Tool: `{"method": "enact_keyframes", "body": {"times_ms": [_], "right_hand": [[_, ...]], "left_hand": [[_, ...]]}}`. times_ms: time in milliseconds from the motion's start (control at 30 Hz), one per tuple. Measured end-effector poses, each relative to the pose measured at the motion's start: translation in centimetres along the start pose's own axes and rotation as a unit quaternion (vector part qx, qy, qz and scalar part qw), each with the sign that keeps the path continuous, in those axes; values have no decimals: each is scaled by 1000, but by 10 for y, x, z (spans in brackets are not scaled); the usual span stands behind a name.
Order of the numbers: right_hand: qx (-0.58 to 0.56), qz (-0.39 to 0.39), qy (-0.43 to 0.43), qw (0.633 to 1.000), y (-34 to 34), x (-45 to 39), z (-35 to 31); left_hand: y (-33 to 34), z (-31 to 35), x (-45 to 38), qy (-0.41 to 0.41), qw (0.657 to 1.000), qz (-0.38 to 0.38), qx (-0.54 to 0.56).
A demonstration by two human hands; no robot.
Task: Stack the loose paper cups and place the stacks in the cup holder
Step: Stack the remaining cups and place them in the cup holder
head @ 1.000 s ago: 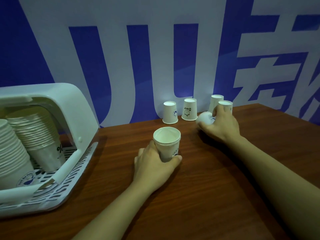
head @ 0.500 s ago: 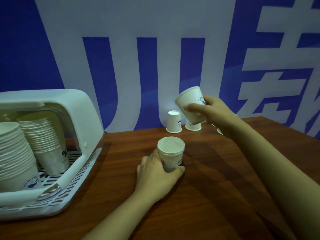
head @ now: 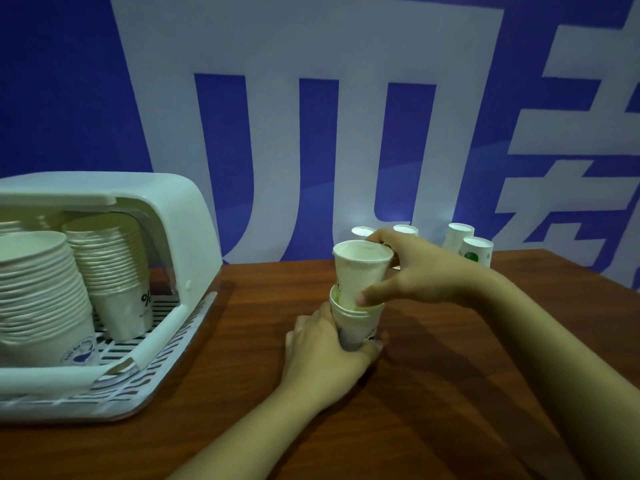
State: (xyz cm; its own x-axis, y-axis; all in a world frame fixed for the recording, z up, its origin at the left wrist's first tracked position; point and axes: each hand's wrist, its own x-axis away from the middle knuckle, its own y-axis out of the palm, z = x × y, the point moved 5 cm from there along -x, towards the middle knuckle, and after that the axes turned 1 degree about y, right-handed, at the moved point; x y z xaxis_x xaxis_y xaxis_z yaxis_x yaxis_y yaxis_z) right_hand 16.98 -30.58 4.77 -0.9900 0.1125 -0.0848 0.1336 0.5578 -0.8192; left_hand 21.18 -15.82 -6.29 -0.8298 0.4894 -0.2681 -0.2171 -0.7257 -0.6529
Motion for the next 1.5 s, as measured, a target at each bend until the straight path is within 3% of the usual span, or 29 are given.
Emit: {"method": "enact_keyframes", "body": {"times_ms": [233,333,433,500,567,633,700,833,933,1033,1100,1167,1333,1500], "right_hand": [[-62,-84,-22,994,19,6,-4],[-1,-128,-20,992,41,6,2],[9,-115,-30,993,42,4,4],[-80,-31,-51,995,33,-2,13],[-86,145,-52,984,21,-10,45],[-61,319,16,946,4,-12,94],[-26,392,108,913,-9,-7,140],[171,327,208,906,-24,-5,201],[139,339,237,900,-25,-4,211],[122,493,162,846,-36,14,191],[30,557,146,817,-40,25,189],[-47,563,169,808,-43,28,194],[-62,526,217,820,-54,28,197],[3,554,134,822,-50,33,194]], "left_hand": [[0,0,1,-14,1000,3,8],[-3,1,3,-19,1000,10,-3],[-2,1,2,-20,1000,4,-9],[-2,3,2,-13,1000,8,-11],[-2,2,2,-12,1000,11,-11],[-2,2,2,-15,1000,14,-9],[-1,1,2,-18,1000,11,-7],[0,1,1,-19,1000,11,-10],[-1,-1,1,-11,1000,26,-10],[-2,-1,1,-8,1000,25,-6],[-3,0,1,-7,1000,28,-3],[-4,0,1,-7,1000,31,-1],[-4,0,2,-9,999,31,4],[-3,-1,2,-11,1000,24,7]]}}
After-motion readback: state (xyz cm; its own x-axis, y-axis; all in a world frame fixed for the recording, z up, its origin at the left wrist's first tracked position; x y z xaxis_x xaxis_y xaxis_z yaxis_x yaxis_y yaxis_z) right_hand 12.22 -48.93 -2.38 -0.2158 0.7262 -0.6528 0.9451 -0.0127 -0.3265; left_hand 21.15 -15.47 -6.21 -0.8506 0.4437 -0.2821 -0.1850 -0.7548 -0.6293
